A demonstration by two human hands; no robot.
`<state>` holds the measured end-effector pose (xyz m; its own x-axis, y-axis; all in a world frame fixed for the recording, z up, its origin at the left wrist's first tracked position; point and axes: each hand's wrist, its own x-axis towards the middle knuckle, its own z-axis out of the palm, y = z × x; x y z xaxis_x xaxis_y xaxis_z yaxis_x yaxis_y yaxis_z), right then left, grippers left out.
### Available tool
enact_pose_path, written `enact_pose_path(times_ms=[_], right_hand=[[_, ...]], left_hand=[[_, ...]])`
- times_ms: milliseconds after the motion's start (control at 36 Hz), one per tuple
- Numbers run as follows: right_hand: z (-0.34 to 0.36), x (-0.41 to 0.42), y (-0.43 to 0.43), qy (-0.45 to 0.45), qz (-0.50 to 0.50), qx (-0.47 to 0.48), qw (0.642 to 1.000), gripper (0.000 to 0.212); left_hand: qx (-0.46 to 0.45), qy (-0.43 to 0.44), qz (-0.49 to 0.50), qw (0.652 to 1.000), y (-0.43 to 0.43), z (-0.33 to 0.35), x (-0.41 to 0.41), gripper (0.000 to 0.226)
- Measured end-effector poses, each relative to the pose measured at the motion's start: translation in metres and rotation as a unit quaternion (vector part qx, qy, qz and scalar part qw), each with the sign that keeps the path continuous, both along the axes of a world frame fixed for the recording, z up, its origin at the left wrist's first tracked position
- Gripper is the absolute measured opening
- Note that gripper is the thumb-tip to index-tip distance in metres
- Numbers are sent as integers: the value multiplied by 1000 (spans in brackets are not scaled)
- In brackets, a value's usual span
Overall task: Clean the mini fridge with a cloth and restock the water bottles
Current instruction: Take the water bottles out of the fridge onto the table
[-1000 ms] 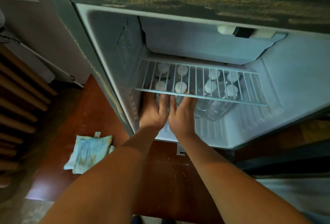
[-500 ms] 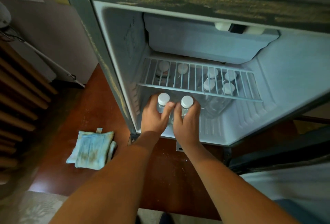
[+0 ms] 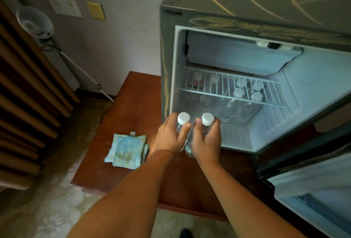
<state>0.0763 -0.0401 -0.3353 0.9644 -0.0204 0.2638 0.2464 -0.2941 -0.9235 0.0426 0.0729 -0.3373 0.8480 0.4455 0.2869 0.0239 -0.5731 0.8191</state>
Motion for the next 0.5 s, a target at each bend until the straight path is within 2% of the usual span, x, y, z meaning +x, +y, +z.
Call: enact_pose_path(times_ms=[139,278,389,500], right_hand=[[-1,-41,38,10,0,15,1000,44],[14,-74,90,28,-22,0,999,44],[29,-90,133,37,0,-6,999,29],[43,-93,167,39,1,-1,999,37]], left_hand=[[-12,5,-14,1000,41,3,-38,58],[-9,-11,-12,1000,95,23,-68,53],[7,-6,0,1000,137,37,-80,51],[12,-7,9,1000,167,44,-76,41]])
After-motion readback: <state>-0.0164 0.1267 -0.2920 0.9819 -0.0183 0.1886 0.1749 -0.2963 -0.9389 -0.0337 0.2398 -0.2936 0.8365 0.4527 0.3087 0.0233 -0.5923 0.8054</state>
